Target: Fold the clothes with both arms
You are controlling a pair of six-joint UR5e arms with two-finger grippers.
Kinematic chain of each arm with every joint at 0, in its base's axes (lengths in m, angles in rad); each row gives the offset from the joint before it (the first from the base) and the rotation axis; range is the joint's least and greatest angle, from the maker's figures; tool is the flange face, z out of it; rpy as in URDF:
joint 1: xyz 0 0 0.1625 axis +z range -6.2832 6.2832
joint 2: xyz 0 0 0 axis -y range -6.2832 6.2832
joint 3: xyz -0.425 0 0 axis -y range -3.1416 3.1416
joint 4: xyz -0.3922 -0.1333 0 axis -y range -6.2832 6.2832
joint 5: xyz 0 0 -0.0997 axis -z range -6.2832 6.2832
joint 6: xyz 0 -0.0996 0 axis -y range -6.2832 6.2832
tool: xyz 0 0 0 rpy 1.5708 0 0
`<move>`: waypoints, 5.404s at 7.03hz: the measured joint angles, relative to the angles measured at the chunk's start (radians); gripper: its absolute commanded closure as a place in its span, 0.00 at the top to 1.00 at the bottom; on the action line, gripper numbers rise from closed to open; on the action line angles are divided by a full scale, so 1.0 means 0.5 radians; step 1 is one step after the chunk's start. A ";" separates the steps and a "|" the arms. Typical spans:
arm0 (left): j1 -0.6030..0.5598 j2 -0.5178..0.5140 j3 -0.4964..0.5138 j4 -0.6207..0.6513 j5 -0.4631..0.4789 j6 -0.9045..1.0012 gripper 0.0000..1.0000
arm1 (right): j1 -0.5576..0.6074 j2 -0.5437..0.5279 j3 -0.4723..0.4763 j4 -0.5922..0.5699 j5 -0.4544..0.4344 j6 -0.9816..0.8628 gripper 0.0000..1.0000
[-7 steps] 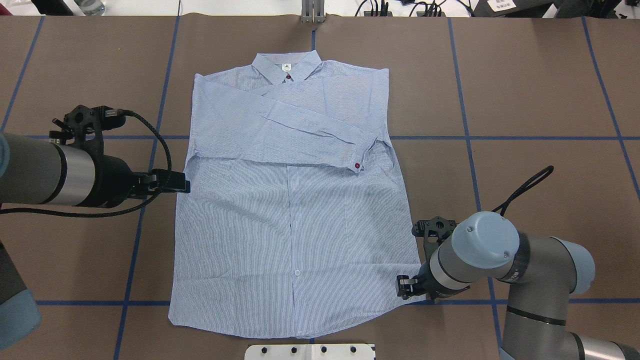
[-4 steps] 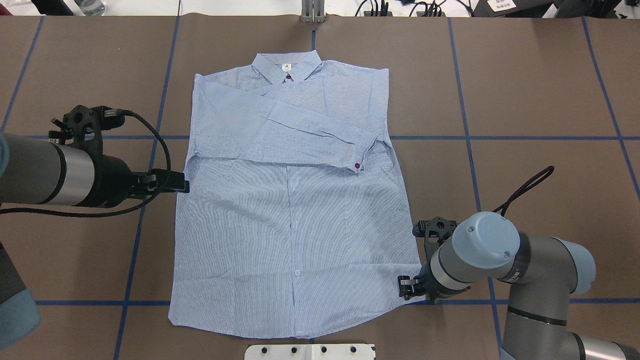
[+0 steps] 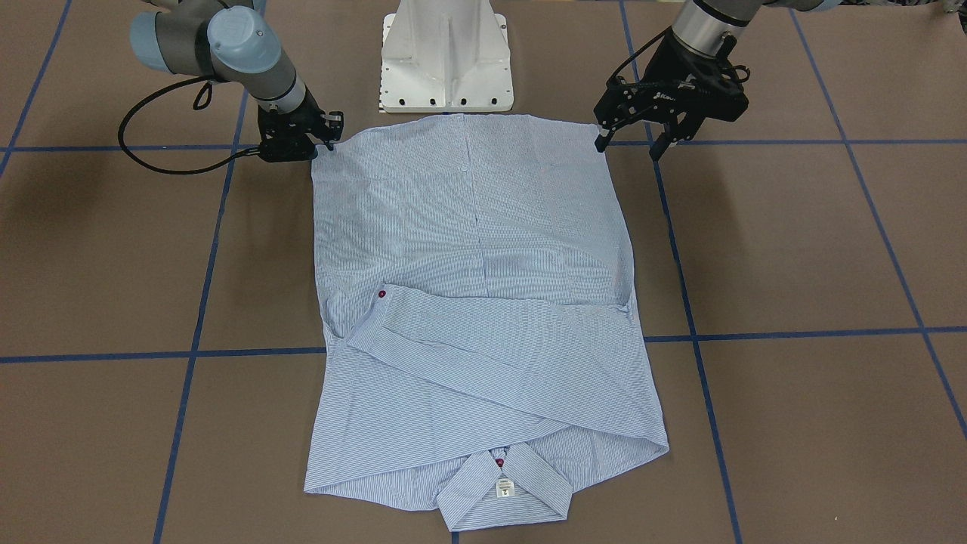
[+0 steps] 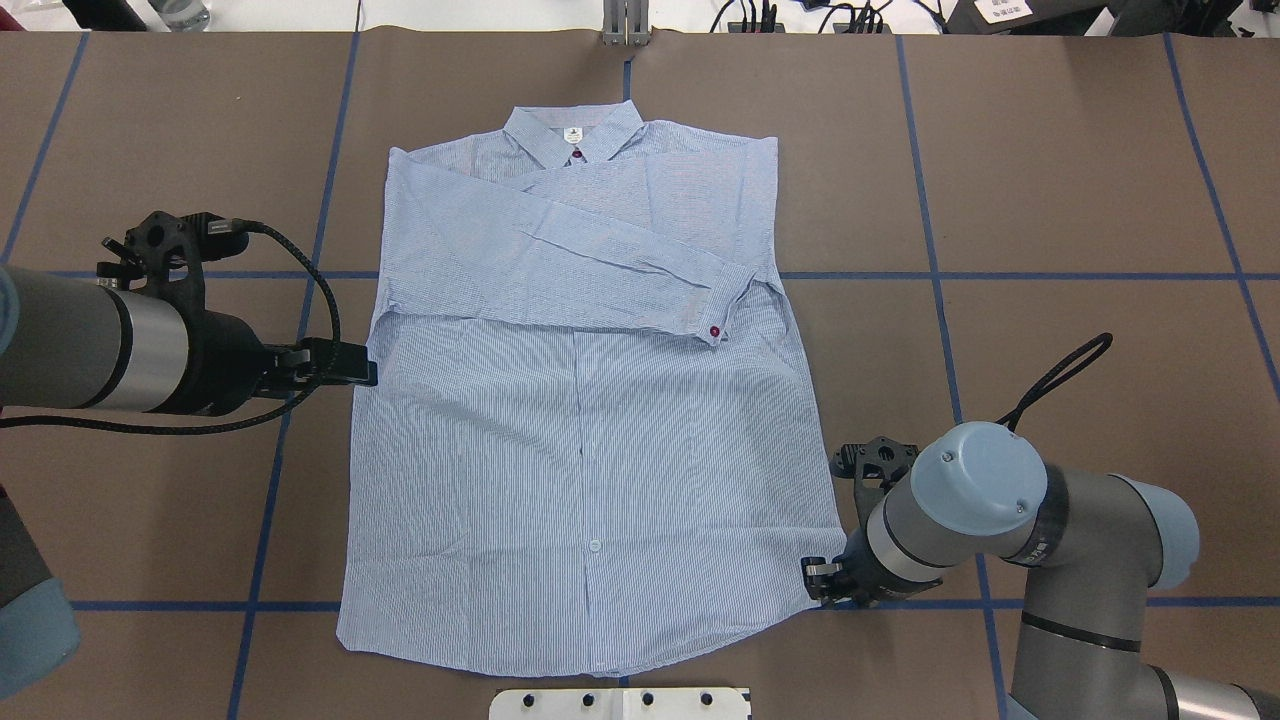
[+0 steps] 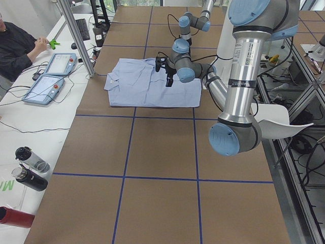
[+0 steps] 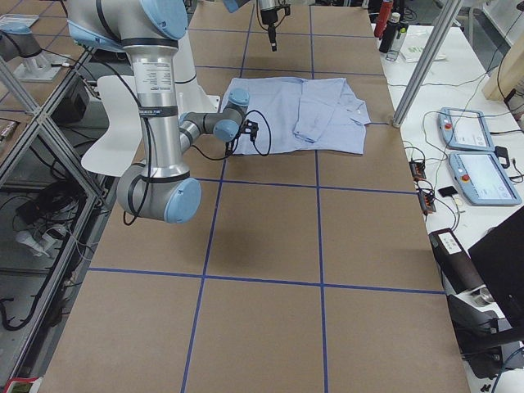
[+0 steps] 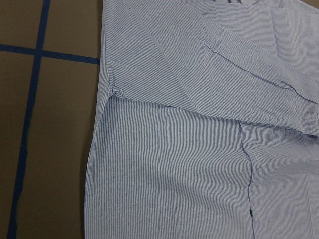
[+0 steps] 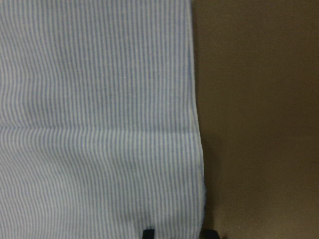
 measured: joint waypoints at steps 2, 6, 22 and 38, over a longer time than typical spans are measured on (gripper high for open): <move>0.000 0.000 0.002 0.001 -0.001 0.000 1.00 | -0.001 0.000 -0.005 0.000 0.004 0.000 0.40; 0.002 -0.005 0.006 0.003 0.001 0.000 1.00 | -0.002 0.003 -0.013 -0.001 0.008 0.000 0.00; 0.900 0.152 0.249 0.000 0.198 -0.974 0.92 | 0.195 0.027 0.317 0.021 0.038 0.095 0.00; 0.877 0.224 0.257 0.015 0.253 -1.001 0.30 | 0.255 0.019 0.307 0.019 0.072 0.084 0.00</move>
